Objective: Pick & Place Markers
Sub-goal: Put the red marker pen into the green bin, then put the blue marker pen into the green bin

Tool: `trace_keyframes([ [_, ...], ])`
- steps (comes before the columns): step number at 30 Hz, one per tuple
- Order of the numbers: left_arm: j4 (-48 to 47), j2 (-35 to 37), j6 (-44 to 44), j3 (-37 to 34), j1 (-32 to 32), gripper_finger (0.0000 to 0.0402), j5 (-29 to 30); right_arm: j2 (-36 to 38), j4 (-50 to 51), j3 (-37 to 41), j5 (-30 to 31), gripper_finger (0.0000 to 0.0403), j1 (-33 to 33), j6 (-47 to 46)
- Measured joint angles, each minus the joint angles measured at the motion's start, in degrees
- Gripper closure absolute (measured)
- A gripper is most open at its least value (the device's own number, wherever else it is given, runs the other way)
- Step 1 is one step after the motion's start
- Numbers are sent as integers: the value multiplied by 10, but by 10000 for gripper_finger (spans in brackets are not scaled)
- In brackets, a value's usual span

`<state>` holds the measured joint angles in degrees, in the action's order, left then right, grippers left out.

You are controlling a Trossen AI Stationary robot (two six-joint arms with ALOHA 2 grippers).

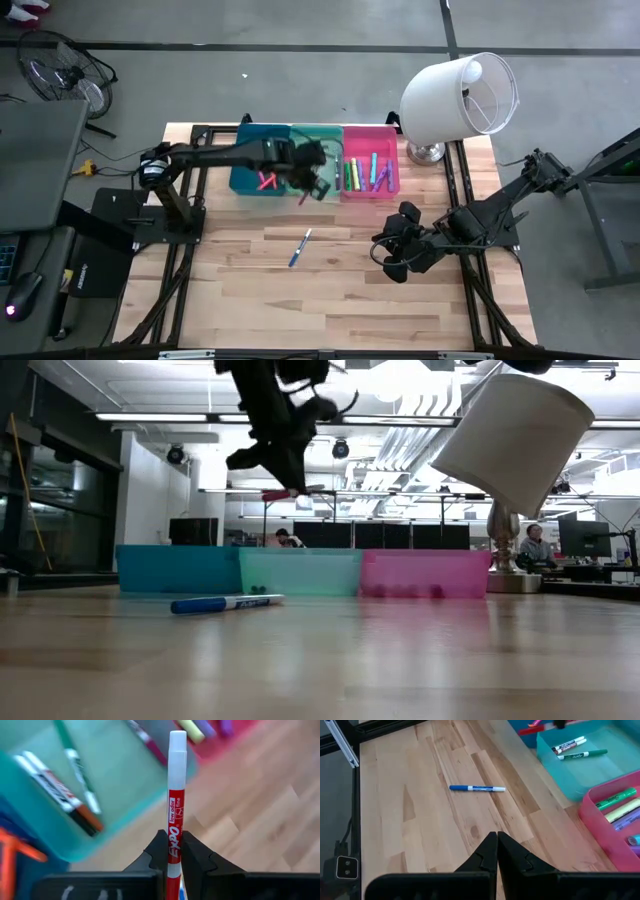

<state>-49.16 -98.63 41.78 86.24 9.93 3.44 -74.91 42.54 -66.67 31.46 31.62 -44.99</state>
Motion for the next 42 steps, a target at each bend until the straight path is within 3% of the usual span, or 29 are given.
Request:
trace_keyframes([
  [8,33,-19,2,0,91,379,-17,0,0,0,11,403,0,-1],
  [15,103,-71,29,0,129,379,-28,0,0,0,16,403,0,-13],
  [22,146,-110,50,1,137,378,-23,0,0,0,18,403,0,-16],
  [27,162,-130,55,0,137,350,-20,0,0,0,18,403,0,-25],
  [42,165,-132,31,0,137,328,-61,0,13,0,14,403,0,-25],
])
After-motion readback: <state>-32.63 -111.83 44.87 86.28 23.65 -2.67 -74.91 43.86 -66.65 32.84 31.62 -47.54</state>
